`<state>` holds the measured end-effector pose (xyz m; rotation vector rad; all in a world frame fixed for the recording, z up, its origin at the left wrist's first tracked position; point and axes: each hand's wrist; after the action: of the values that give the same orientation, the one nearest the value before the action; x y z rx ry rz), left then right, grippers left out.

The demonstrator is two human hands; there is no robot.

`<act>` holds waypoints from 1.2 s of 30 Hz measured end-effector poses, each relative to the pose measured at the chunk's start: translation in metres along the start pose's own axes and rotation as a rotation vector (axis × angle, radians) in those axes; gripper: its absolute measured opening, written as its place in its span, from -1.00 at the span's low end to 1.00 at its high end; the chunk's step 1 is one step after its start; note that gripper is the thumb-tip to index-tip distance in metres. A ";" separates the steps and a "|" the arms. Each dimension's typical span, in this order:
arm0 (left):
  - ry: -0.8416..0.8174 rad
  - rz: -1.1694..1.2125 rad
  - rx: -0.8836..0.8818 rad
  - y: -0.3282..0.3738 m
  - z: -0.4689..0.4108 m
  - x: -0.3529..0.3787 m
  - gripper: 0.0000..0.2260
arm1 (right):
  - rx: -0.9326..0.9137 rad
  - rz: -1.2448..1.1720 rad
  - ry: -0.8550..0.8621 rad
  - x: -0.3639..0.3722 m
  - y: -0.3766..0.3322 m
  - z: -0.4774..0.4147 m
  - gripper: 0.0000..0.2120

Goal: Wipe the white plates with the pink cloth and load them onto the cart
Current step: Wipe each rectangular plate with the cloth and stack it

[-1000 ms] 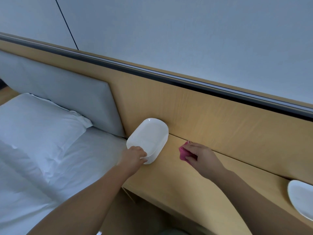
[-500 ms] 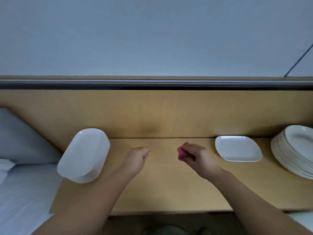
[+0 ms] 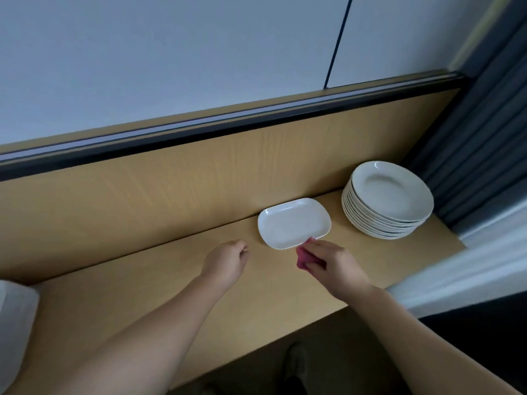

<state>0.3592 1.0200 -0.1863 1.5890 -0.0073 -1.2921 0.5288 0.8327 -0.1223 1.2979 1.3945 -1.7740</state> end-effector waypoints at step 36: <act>0.124 0.343 -0.565 0.001 -0.056 0.032 -0.82 | -0.153 -0.056 -0.080 -0.006 0.052 -0.046 -0.63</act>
<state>0.4133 1.0402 -0.2147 1.1166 0.1445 -0.8290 0.5918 0.8582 -0.1393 1.1064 1.5026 -1.6993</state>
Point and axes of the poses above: each hand's wrist, its own z-axis away from the middle knuckle, its own x-axis out of the palm, y = z × x, and after that the axes turned 14 degrees about z, right-handed
